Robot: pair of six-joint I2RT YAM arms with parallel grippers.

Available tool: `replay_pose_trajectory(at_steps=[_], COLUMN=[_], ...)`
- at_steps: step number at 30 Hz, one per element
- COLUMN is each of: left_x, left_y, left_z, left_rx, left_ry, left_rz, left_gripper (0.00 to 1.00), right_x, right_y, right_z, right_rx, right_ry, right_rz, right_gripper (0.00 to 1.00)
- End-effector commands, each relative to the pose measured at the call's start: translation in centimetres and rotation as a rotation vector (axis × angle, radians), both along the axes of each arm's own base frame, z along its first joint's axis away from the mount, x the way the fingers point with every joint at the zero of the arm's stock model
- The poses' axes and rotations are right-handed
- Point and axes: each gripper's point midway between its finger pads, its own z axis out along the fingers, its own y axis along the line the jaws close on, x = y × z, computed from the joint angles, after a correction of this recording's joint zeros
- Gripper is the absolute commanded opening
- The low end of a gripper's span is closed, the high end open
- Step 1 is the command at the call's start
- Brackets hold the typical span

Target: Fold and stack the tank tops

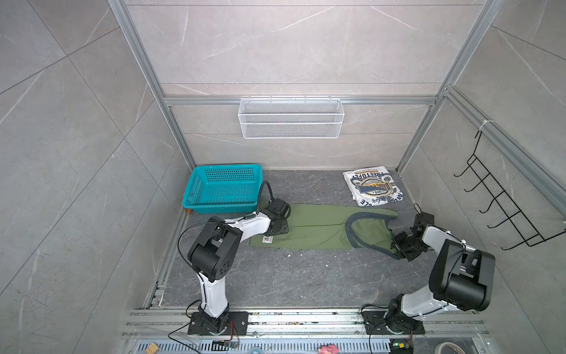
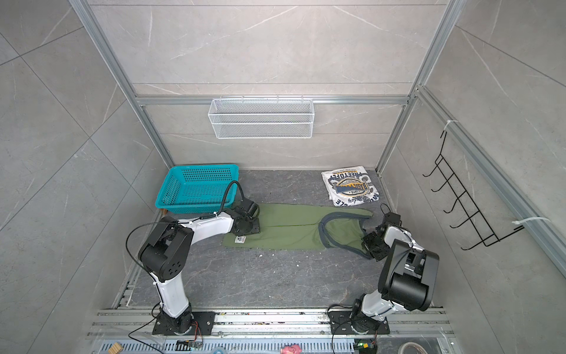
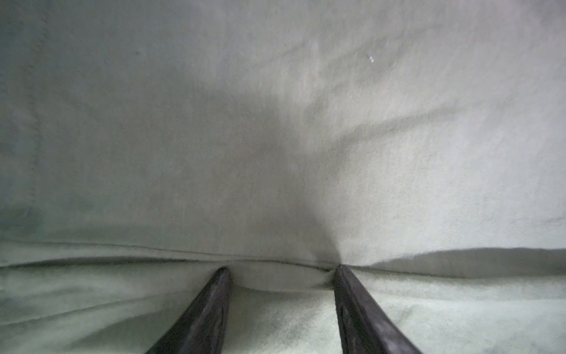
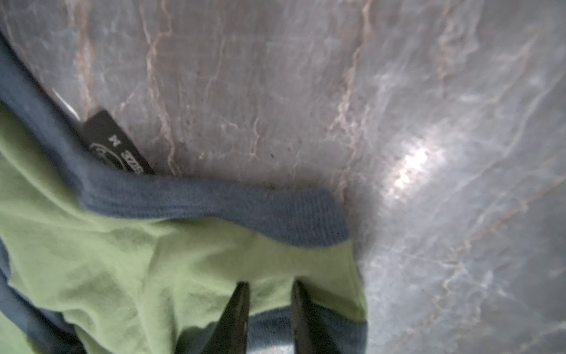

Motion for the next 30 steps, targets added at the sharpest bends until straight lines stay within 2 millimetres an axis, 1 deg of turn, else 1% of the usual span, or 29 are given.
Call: replay_pose_trajectory(at_steps=[1,3,6,8,11,17,21,25,28,30], left_x=[-2.5,-2.5,-2.7,-2.9,-3.1,-3.4,-3.6,-3.7,-3.9,-3.9], left_y=[1.8,1.9,2.2,2.3,2.5,2.7,2.7,2.8,2.8,2.8], left_z=[-2.5,-2.6,-2.8,-3.0,-3.1,-3.3,-3.5,-3.8,-3.9,-3.9], left_rx=[0.045,0.053,0.063,0.067,0.072,0.069,0.067,0.063,0.063,0.063], left_ry=[0.109,0.11,0.112,0.113,0.115,0.116,0.117,0.121,0.123,0.124], left_rz=[0.006,0.007,0.011,0.01,0.012,0.011,0.009,0.007,0.006,0.007], left_gripper=[0.58,0.58,0.58,0.57,0.58,0.57,0.58,0.58,0.58,0.58], right_x=[0.0,0.4,1.2,1.9,2.7,4.4,6.0,7.2,7.9,8.4], right_y=[0.5,0.1,-0.3,-0.5,-0.9,-1.5,-2.3,-3.0,-3.8,-4.2], right_z=[0.0,0.7,2.0,2.8,3.4,3.5,3.6,2.7,2.1,1.6], right_rx=[0.019,0.005,-0.008,-0.009,-0.01,0.003,-0.003,0.002,-0.027,-0.035], right_ry=[-0.003,-0.007,-0.034,-0.052,-0.056,-0.051,-0.043,0.002,0.033,0.062], right_rz=[0.002,0.003,0.001,-0.001,-0.001,-0.005,-0.002,0.008,0.004,0.007], right_gripper=[0.12,0.07,0.02,0.0,0.0,0.0,0.0,0.0,0.0,0.03])
